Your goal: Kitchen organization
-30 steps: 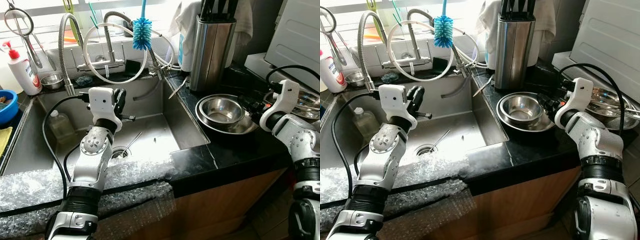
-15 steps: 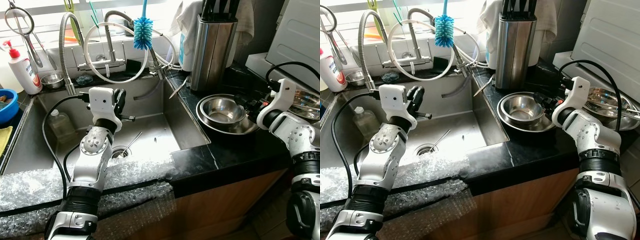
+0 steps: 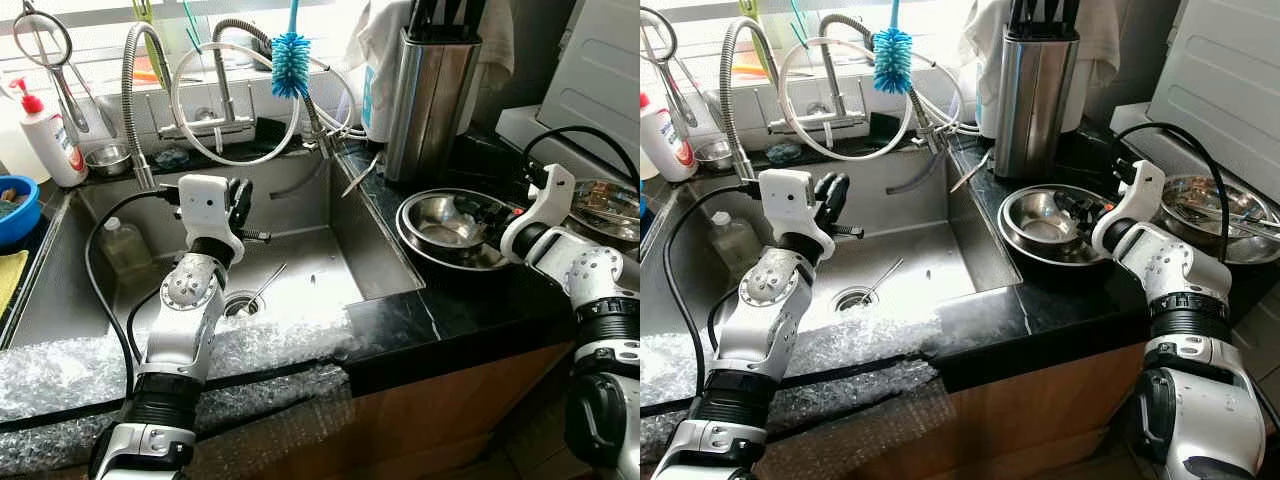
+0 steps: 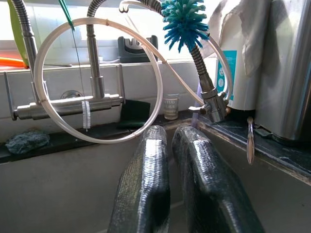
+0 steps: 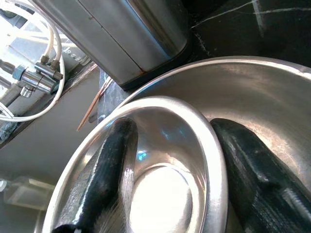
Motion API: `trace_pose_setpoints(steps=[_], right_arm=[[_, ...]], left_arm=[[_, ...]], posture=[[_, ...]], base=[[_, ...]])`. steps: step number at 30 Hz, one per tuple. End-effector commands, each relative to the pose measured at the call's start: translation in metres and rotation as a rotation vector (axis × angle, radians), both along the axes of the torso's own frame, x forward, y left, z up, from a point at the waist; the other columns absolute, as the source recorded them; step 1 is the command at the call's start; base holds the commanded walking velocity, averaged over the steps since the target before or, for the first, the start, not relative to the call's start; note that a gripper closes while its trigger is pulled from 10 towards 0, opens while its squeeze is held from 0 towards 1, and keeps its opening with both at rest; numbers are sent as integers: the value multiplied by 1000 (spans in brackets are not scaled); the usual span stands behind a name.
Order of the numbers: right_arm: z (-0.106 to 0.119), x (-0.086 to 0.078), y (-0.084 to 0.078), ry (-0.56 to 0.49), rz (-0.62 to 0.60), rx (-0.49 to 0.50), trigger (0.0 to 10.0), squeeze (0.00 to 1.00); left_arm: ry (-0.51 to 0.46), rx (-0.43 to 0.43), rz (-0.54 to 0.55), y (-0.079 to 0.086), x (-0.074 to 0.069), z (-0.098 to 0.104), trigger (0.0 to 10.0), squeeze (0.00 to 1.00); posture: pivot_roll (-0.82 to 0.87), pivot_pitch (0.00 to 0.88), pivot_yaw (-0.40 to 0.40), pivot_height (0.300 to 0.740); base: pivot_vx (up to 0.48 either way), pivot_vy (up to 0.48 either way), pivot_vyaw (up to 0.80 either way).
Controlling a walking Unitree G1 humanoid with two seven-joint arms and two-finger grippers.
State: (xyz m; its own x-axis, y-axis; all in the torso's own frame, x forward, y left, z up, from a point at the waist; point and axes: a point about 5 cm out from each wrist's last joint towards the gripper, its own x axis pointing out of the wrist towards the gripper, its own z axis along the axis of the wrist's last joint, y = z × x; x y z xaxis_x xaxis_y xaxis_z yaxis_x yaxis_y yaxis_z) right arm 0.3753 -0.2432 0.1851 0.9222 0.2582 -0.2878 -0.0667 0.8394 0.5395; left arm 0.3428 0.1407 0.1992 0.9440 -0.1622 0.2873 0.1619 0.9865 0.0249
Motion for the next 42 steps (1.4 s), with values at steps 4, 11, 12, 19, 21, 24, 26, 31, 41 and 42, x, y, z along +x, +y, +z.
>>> trace_pose_setpoints(steps=[4,11,12,19,21,24,26,31,41,42], right_arm=[[2,2,3,11,-12,17,10000,0],[3,3,3,18,-25,28,10000,0],[3,4,4,21,-32,35,10000,0],[4,5,5,18,-41,45,0,0],[4,5,5,19,-43,48,0,0],[4,6,5,18,-44,50,0,0],[5,6,5,17,-43,52,0,0],[6,6,6,14,-42,56,0,0],[8,6,6,-11,-56,81,0,0],[9,6,6,-22,-58,87,0,0]], left_arm=[[5,30,-7,-1,2,1,10000,0],[11,35,-11,-1,2,1,10000,0],[13,37,-13,-1,3,1,10000,0],[22,42,-18,-2,3,-1,10000,0],[25,45,-19,-3,3,-1,10000,0],[29,48,-21,-3,4,-2,10000,0],[35,51,-24,-3,4,-3,10000,0],[50,60,-38,-6,4,-5,10000,0],[54,63,-42,-6,4,-6,10000,0],[53,62,-41,-6,4,-6,10000,0]], posture=[[-190,0,18,740],[-189,0,19,740],[-189,0,19,740],[-189,0,18,740],[-189,0,17,740],[-190,0,17,740],[-190,0,17,740],[-190,0,17,740],[-192,0,18,740],[-192,0,18,740]], base=[[0,0,0],[0,0,0],[0,0,0],[0,0,0],[0,0,0],[0,0,0],[0,0,0],[0,0,0],[0,0,0],[0,0,0]])
